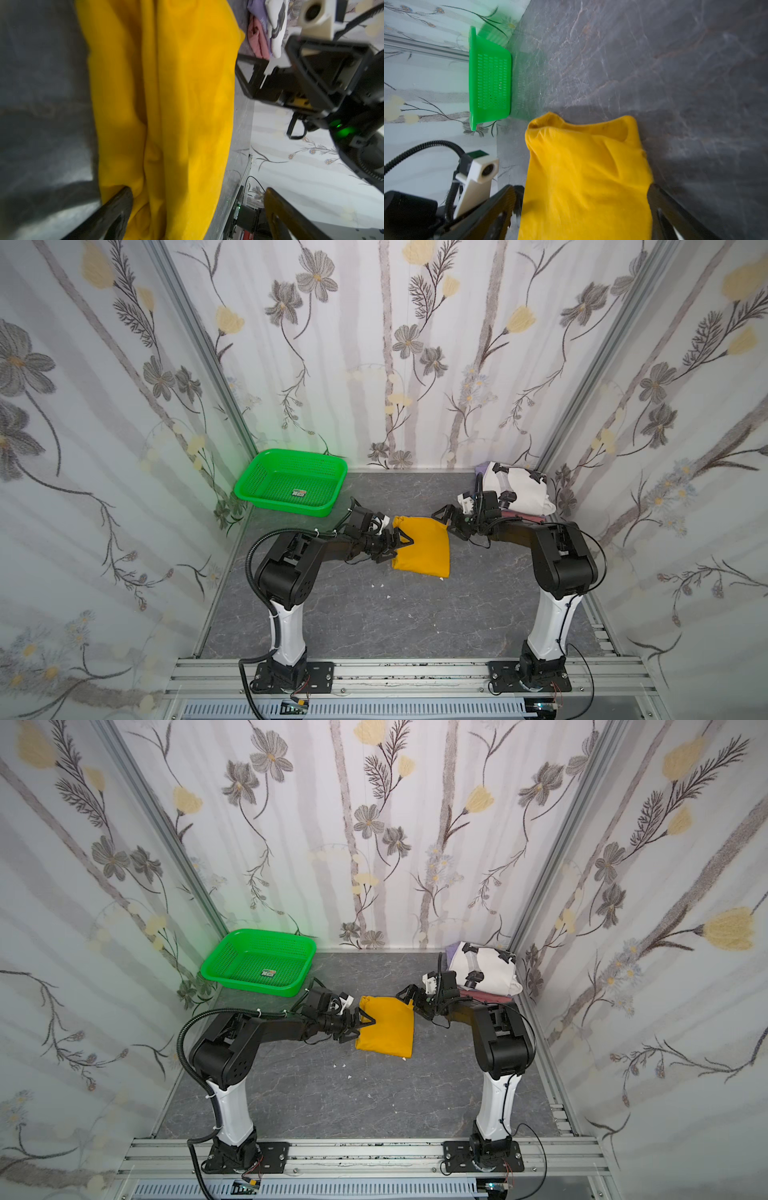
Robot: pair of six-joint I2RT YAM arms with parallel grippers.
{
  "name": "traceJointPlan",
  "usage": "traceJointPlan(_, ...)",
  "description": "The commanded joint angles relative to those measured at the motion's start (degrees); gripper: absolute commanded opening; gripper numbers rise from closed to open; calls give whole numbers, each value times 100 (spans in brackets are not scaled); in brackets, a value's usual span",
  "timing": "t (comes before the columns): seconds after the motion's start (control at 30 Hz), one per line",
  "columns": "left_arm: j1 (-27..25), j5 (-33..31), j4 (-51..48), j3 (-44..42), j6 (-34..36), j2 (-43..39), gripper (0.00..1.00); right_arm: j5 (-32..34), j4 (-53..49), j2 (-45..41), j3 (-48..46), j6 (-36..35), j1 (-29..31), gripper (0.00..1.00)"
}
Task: Fold and stack the t-shirts
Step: 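Open both grippers and draw them back from the folded yellow shirt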
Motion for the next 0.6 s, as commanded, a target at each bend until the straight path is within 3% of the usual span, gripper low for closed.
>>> traceJointPlan(0.0,122,-511,-483,-340,-14,-441,100,-128,-504,-257,143,-581,10,100)
traceJointPlan(0.13,377,-656,-974,18,183,-631,100,158,-711,-1100,-503,-776,1,100)
traceJointPlan(0.3,302,-911,-2124,1207,649,-361,100,587,-867,-1978,-1357,-868,1,100)
traceJointPlan(0.43,227,-926,-2637,1776,847,-251,90,1191,-1228,-2344,-1557,-984,17,100)
traceJointPlan(0.57,-141,-2472,-4738,2814,1855,-18,69,1591,-1493,-2603,-1579,-1091,24,100)
